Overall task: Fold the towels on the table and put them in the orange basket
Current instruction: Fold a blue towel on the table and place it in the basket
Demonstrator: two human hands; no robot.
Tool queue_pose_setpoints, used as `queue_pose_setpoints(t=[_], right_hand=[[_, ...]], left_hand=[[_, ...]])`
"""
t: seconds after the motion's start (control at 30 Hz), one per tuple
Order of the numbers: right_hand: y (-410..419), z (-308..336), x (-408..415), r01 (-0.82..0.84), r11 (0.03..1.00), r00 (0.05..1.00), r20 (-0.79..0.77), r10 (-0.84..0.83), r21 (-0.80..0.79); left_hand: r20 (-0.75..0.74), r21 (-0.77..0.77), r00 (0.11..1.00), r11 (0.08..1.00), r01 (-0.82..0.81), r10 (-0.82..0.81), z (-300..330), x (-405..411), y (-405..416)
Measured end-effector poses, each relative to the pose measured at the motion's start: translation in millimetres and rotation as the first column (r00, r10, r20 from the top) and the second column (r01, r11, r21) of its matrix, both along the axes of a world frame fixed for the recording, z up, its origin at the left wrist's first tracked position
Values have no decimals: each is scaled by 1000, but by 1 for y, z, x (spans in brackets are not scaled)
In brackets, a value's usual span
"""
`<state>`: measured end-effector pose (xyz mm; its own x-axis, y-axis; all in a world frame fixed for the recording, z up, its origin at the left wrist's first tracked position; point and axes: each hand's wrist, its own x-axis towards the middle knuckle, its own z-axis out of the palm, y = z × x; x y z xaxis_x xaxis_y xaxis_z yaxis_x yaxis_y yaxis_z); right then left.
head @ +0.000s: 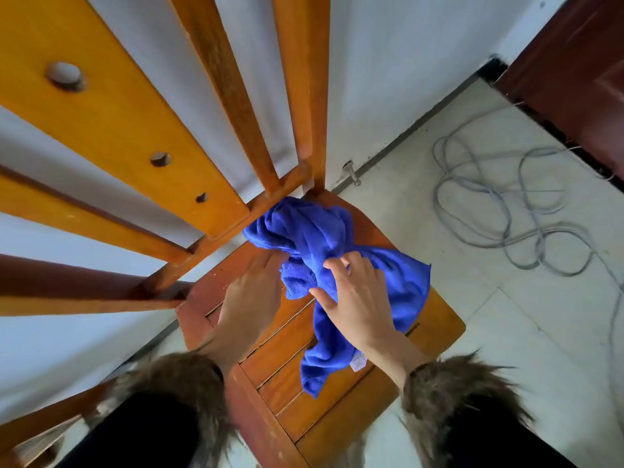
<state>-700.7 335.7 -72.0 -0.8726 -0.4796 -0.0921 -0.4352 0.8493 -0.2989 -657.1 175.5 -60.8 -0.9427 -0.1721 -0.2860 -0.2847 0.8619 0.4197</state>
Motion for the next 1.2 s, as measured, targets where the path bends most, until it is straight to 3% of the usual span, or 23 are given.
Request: queue_pose_setpoints(t=[0.17, 0.27, 0.37, 0.5, 0.53, 0.6, 0.73, 0.87, 1.03, 1.2], right_hand=[[-3, -31, -6, 141, 985, 988, -74, -134, 96], [-1, -37, -16, 262, 964, 962, -69, -264, -44], [4, -36, -25, 366, 903, 930, 115, -348, -224], [16, -29, -33, 603, 744, 761, 486, -429, -286], [19, -27, -32, 596, 756, 765, 477, -432, -271], [22, -21, -26, 516, 816, 845, 314, -433, -262], [11, 6, -9, 299, 912, 953, 33, -302, -282], [-8, 45, 0, 152, 954, 987, -14, -161, -259], [-8, 113, -6, 182, 889, 970, -70, -231, -420], [-4, 198, 20, 171, 840, 983, 35, -178, -515]], left_hand=[[-229, -179, 961, 978, 112, -152, -29, -13, -3], [-210, -295, 957, 947, 130, -197, -33, -26, -7], [-161, -356, 958, 919, 167, -236, -36, -41, -9], [-197, -409, 941, 895, 176, -275, -39, -49, -12], [-221, -398, 934, 900, 176, -280, -37, -49, -11], [-253, -324, 927, 927, 188, -277, -29, -46, -8], [-294, -21, 928, 972, 233, -229, 8, -36, -3], [-350, 67, 908, 961, 268, -229, 63, -35, -1], [-433, 146, 892, 966, 211, -130, 154, -31, -1], [-451, 180, 883, 956, 233, -130, 234, -7, 7]])
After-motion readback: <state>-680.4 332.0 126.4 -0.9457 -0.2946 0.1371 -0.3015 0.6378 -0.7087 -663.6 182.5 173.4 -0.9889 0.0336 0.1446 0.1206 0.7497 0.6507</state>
